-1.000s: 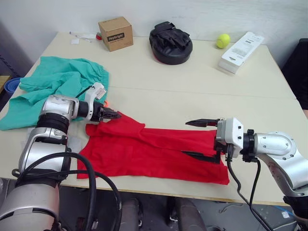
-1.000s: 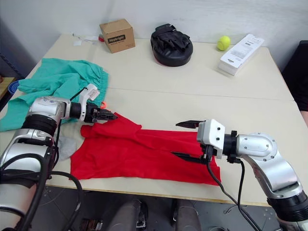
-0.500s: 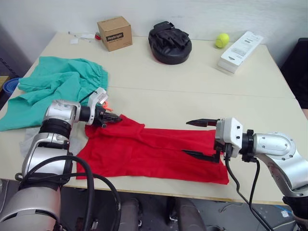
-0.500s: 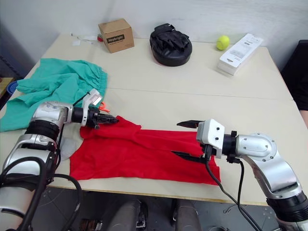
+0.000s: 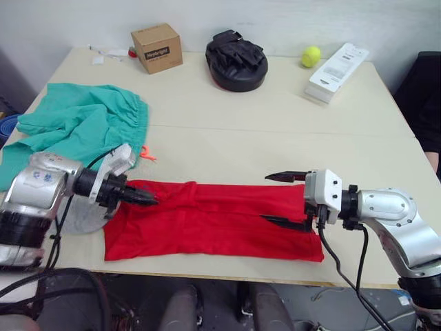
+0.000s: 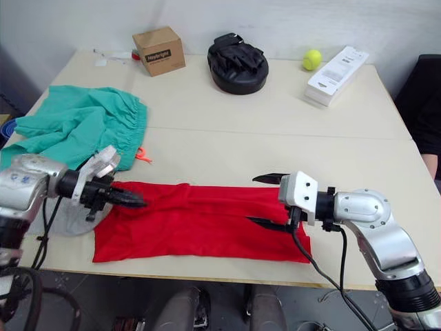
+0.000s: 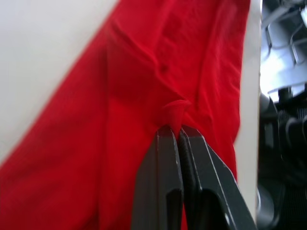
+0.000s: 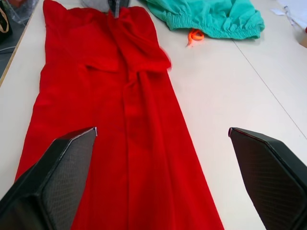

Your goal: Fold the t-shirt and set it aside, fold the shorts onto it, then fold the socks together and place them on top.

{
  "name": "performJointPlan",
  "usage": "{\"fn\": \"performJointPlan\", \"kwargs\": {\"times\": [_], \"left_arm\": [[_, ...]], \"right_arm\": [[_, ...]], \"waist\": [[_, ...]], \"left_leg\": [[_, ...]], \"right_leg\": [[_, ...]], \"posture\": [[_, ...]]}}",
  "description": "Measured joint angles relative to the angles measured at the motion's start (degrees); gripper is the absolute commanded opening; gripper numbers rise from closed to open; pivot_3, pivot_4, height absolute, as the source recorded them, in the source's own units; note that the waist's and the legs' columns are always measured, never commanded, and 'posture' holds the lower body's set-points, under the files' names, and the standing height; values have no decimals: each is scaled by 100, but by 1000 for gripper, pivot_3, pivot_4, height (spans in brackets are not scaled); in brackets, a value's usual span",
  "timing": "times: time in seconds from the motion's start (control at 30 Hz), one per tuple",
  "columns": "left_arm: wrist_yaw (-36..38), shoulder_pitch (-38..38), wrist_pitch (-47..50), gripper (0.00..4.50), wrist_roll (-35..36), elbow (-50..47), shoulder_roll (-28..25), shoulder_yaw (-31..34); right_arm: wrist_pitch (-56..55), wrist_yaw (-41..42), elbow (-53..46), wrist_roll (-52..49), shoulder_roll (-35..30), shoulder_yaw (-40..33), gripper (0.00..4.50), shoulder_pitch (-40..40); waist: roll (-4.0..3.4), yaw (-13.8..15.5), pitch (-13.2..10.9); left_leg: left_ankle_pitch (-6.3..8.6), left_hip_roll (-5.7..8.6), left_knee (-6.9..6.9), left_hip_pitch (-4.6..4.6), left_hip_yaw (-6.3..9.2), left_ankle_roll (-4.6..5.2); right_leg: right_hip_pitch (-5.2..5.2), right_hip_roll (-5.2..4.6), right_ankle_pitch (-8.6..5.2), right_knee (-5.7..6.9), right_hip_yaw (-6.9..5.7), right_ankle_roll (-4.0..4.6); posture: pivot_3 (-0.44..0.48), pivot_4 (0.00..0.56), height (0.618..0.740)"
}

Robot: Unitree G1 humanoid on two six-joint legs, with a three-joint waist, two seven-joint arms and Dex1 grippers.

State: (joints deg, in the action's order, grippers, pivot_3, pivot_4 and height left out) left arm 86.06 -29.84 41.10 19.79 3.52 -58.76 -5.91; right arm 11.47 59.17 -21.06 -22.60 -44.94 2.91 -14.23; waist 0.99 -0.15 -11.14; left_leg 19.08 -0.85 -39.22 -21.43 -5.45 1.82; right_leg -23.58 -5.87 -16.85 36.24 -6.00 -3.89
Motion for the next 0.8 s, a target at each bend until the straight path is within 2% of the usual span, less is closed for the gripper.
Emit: {"fn": "performJointPlan", "kwargs": {"times": [0.1, 0.23, 0.4, 0.63, 0.67, 0.7, 0.8], "left_arm": [[-2, 809, -386, 29, 27, -499, -317, 17], [-6, 1346, -1029, 29, -71, -609, -468, -35], [-46, 1392, -1329, 29, -178, -532, -476, -32], [-11, 1396, -1101, 29, 31, -503, -559, 180], [-9, 1424, -958, 472, 141, -505, -608, 275], [-8, 1435, -823, 627, 259, -507, -676, 326], [-6, 1436, -322, 1559, 724, -569, -795, 610]], "right_arm": [[-33, 64, 136, 76, 13, 40, 4500, -8], [-157, 154, 172, 149, 56, 98, 4500, -6], [-264, 207, 283, 236, 65, 109, 4500, -2], [-266, 211, 298, 238, 141, 124, 4500, 13], [-266, 211, 298, 238, 146, 124, 4500, 22], [-265, 211, 298, 238, 146, 124, 4500, 30], [-265, 211, 298, 239, 147, 124, 4500, 32]], "waist": [[-3, 6, -1], [-3, 15, -1], [-4, 7, -1], [-4, 5, -2], [-4, 3, -2], [-4, 2, -2], [-5, 3, -2]], "left_leg": [[1, 0, 4, 2, 1, 0], [2, 1, 5, 2, 3, 1], [3, 1, 6, 2, 2, 2], [3, 0, 7, 2, 1, 3], [3, 0, 7, 1, 1, 3], [3, 0, 7, 1, 2, 3], [3, 0, 7, 2, 2, 3]], "right_leg": [[0, -4, -1, -22, 0, 2], [1, -8, -1, -26, -2, 2], [0, -7, -1, -25, -3, 3], [-1, -5, -1, -24, -4, 3], [-1, -5, -1, -23, -4, 3], [-1, -5, -1, -23, -4, 3], [0, -5, -1, -23, -4, 3]], "posture": [[0, 150, 740], [0, 150, 740], [0, 150, 740], [0, 150, 740], [0, 150, 740], [0, 150, 740], [0, 150, 740]]}}
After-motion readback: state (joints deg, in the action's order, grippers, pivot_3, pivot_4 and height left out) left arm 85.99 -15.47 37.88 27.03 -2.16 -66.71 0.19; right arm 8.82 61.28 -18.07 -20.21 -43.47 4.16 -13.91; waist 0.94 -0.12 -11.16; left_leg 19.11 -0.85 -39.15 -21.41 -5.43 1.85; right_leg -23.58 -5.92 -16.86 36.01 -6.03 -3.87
